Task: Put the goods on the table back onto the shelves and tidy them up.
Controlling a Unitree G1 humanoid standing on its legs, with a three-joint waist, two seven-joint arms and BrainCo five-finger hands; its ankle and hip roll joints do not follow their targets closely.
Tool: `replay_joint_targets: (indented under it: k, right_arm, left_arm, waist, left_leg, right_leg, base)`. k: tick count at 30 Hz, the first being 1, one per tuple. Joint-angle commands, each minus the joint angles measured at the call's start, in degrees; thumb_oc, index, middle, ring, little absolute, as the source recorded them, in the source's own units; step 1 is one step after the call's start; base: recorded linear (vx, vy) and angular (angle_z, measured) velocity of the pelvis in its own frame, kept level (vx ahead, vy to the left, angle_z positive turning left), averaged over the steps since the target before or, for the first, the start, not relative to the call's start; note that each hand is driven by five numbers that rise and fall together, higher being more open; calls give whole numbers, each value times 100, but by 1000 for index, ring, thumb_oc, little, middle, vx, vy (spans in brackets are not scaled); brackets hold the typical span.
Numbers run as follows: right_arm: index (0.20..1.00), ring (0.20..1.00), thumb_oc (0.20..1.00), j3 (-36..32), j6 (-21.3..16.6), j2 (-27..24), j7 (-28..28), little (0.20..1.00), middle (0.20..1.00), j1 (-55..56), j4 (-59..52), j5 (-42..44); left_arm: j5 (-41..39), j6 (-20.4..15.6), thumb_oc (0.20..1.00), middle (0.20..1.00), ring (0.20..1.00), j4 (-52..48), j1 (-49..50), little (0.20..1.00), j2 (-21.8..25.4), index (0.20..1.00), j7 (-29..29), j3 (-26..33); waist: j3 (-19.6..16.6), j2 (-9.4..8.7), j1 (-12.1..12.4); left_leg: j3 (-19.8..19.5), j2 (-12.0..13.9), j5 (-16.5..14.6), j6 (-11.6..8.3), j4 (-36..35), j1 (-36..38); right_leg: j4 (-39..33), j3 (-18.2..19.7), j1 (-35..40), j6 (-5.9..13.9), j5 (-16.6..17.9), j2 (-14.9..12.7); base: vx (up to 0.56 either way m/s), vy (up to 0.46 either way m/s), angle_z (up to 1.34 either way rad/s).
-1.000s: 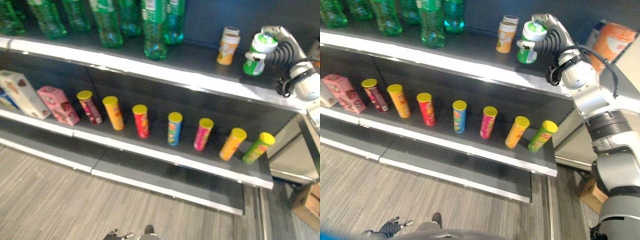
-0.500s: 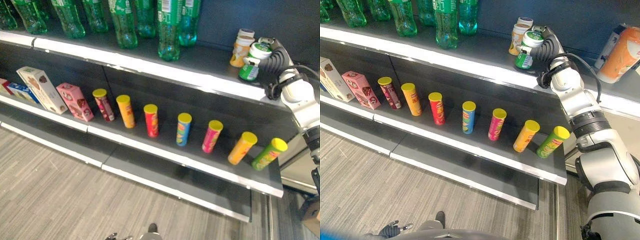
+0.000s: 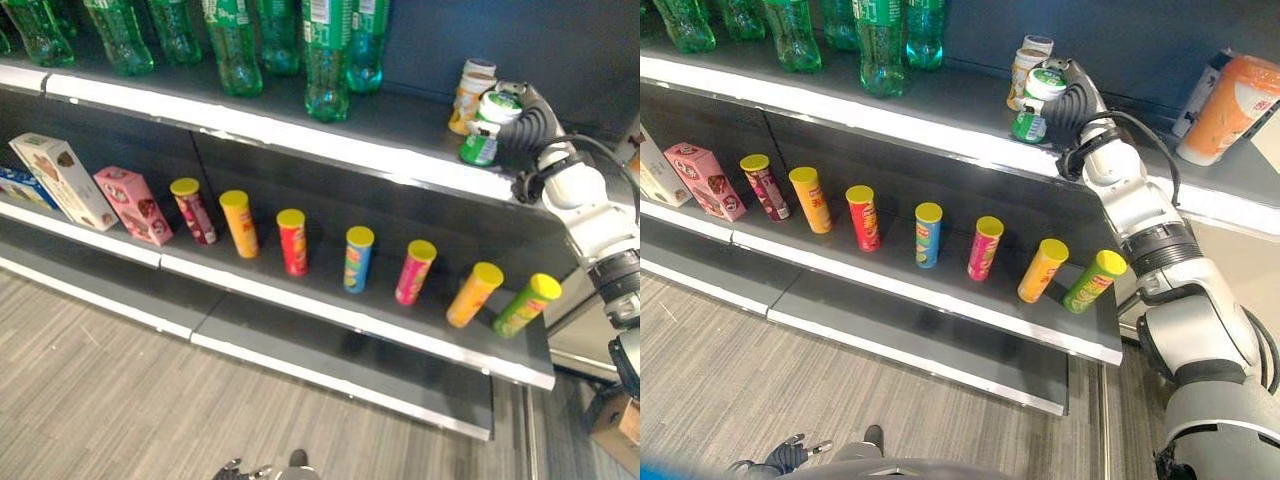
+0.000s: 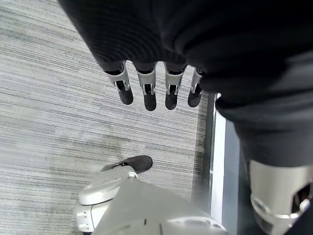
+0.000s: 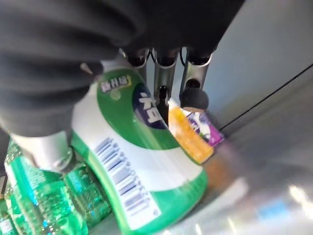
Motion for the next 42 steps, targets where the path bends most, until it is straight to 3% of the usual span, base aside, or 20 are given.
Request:
replay_joint_targets:
  k: [1,8,42]
  right_arm:
    - [200,200,200,382,-82,-33,-69,200,200,-414,47,-56]
    - [200,200,200,458,-54,171,-53,200,200,-451,121,-134]
    - [200,200,200,498,-13,76,-22,200,200,-393,142,-248]
  left_arm:
    - [-95,-64,1000,1000,1000,152,-184,1000,111,1000,83,-241]
    - [-54,-48,1000,1000,1000,249,-155,1000,117,1000,107,-203]
    - [-44,-39,1000,1000,1000,208,-136,1000,105,1000,129,-153]
  waist:
    - [-121,59,102]
    - [-119,38,176]
    - [-115,54,63]
  left_leg:
    - [347,484,34,-492,254,-72]
    - [347,458,45,-488,193,-54]
    - [497,506,-29,-458,189,146]
  right_leg:
    - [230,-21,-200,-91,-31,-53]
    - [227,-47,-196,-79,2,-72]
    - [271,114,-213,-89,-10,-73]
  base:
    - [0,0,0]
    - [0,0,0]
    - [2,-2,-2]
